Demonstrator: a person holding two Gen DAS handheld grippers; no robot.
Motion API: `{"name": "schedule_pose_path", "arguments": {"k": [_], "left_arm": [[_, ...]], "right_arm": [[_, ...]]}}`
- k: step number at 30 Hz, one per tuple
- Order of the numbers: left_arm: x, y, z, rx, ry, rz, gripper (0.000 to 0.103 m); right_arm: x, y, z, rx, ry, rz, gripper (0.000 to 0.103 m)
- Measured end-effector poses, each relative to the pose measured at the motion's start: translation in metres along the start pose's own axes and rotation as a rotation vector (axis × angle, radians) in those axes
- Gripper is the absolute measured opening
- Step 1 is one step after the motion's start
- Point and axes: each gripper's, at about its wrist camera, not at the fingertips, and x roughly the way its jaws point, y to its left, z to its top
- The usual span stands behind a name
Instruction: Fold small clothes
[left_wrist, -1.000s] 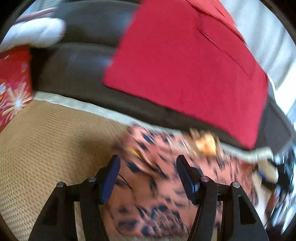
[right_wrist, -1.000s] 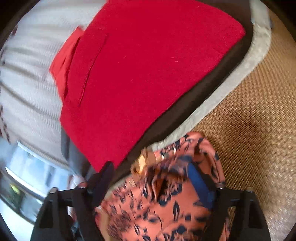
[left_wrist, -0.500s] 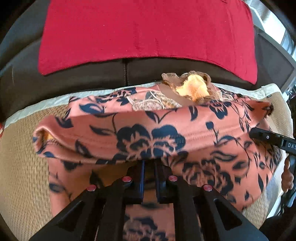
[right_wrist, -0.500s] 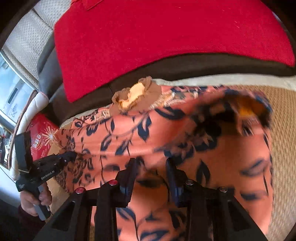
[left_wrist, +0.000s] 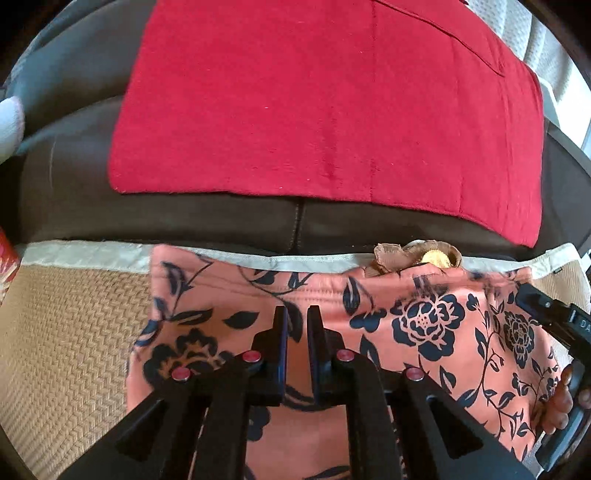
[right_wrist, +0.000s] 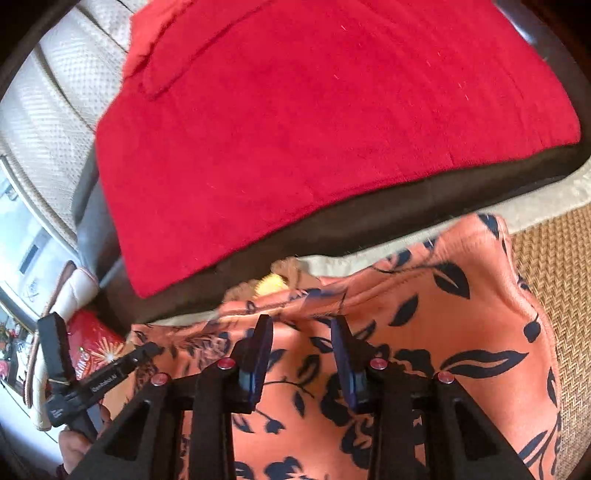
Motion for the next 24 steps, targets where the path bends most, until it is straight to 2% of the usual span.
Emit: {"name": "schedule_pose_path", "arguments": {"k": [4,8,11,14,17,20,24], "left_arm": [[-0.01,-0.001,-0.012,-0.012,0.026,-0.012,0.01],[-0.021,-0.017,-0.033,0.025,0.039,-0.008,0.01],[-0.019,-0.022,-0.053,0.017,0.089,-0.007,0.01],[-0.011,-0.016,-0.073,-0.01,0.145,0.064,0.01],[-0.016,-0.008,-0.084,-0.043,0.161,0.067,0.01],[-0.039,-0.002,-0.092,-0.082,0.13,0.06,0.01],[-0.063,0.012,-0.107,-0.117,0.097,0.125,0.01]], "right_arm": [[-0.008,0.016,-0.007,-0.032,0.012,0.017,0.035],[-0.019,0.031,-0.021,-0.05,0.061,0.038,0.035],[-0.017,0.04,-0.042,-0.064,0.14,0.054,0.035],[-0.004,0.048,-0.069,-0.094,0.242,-0.008,0.037],[-0.015,0.054,-0.079,-0.118,0.221,-0.027,0.037],[-0.046,0.046,-0.082,-0.03,0.17,0.041,0.037],[-0.079,0.027,-0.091,0.031,0.135,0.02,0.037]]}}
